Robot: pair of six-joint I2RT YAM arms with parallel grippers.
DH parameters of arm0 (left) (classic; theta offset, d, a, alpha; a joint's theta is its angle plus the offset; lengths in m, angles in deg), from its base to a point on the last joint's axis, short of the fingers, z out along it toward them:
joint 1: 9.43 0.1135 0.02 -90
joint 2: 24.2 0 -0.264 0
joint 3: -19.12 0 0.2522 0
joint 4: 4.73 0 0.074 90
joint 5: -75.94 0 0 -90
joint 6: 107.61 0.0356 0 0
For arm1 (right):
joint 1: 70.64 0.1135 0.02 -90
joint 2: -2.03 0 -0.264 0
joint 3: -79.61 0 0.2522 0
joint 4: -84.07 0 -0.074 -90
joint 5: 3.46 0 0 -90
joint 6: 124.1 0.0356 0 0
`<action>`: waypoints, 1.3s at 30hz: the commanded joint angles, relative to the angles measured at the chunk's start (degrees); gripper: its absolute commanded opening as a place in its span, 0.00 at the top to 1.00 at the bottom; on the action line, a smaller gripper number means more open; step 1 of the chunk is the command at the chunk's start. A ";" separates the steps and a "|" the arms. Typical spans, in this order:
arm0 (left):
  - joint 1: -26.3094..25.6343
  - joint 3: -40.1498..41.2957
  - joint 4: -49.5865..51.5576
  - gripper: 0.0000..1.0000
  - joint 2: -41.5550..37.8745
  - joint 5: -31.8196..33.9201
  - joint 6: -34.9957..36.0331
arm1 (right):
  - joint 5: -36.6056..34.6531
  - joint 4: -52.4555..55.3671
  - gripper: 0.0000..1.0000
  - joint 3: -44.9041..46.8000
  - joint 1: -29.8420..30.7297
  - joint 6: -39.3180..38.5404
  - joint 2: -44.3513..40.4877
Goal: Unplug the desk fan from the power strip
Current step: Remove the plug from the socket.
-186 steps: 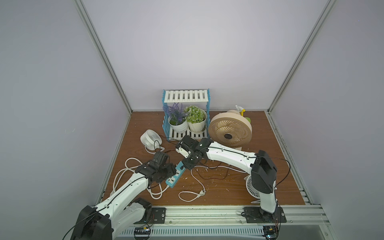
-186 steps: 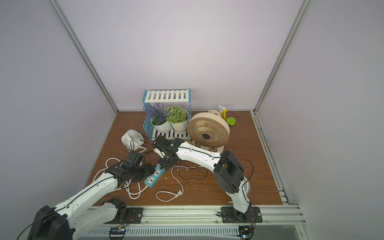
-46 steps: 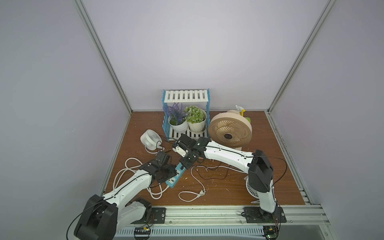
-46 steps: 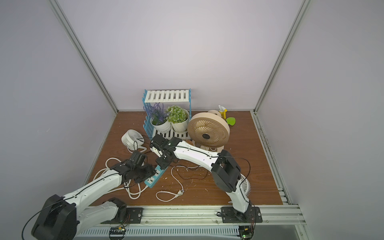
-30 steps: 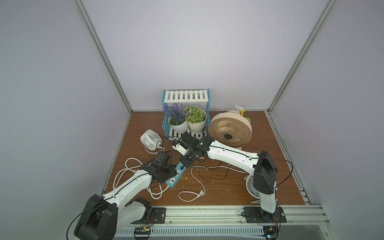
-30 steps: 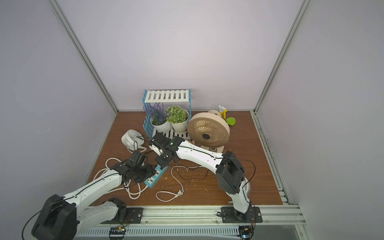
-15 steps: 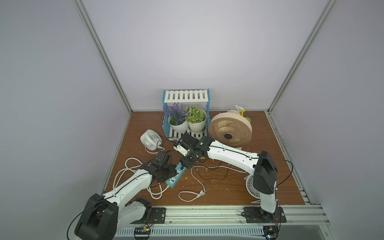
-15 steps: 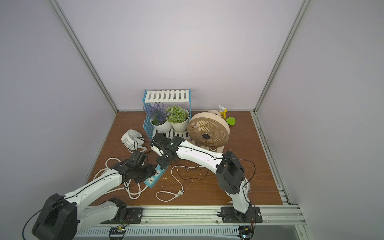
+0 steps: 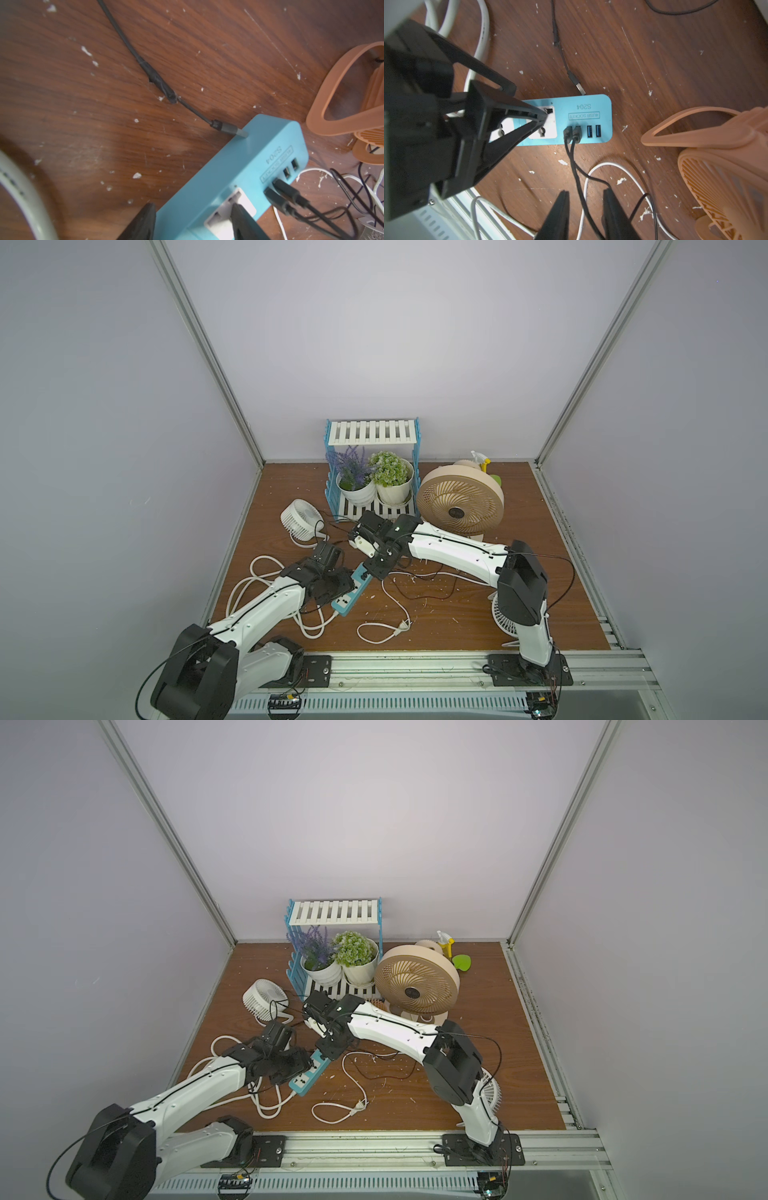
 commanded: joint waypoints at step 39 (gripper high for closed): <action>-0.40 1.46 6.54 0.40 2.67 3.81 1.81 | -6.68 -7.71 1.00 3.75 0.08 2.05 -8.06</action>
